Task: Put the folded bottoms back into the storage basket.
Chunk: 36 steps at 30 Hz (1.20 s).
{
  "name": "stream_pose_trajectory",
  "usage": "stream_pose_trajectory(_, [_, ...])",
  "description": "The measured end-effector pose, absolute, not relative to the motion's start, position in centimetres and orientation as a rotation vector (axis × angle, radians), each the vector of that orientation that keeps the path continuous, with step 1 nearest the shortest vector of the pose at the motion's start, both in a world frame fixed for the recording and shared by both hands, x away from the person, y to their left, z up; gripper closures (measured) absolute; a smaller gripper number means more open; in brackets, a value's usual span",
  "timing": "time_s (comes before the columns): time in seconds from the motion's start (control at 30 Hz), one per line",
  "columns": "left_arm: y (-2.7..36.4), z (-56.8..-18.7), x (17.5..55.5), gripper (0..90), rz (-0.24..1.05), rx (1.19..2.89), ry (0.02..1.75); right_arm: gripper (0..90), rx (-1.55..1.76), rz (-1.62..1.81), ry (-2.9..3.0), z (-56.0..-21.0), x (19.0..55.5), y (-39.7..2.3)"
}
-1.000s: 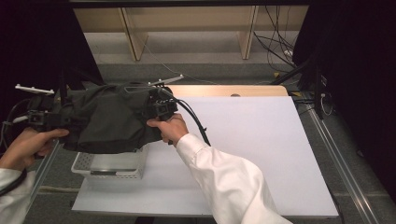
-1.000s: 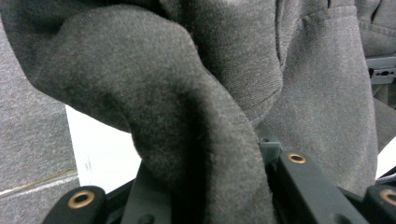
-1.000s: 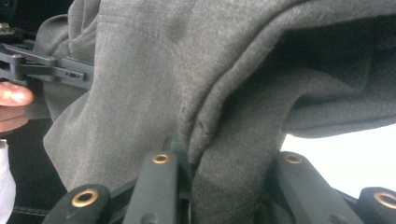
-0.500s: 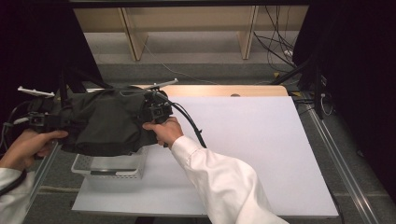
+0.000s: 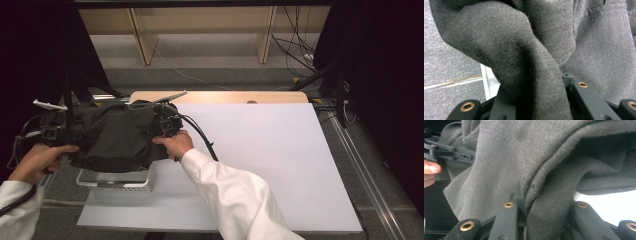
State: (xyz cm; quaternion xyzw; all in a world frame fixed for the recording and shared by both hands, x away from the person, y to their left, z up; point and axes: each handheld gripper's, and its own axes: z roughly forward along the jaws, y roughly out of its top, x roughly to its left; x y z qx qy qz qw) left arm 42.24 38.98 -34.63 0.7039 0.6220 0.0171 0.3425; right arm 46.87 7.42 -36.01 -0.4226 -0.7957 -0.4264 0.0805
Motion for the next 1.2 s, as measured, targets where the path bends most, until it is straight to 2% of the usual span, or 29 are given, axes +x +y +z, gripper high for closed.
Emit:
stream_pose_trajectory(0.4, [38.2,-36.4,43.4,68.4,0.08,1.887,1.679,66.7,-1.295,-1.196,-2.389,-37.6,47.4,7.8])
stream_pose_trajectory(0.9, [37.3,-37.8,44.0,68.5,0.168,1.975,1.754,57.2,-1.305,-1.148,-2.351,-38.7,48.1,7.4])
stream_pose_trajectory(1.2, [35.7,-40.1,44.7,68.5,0.154,2.031,1.78,67.9,-1.307,-1.137,-2.385,-38.7,47.9,7.5])
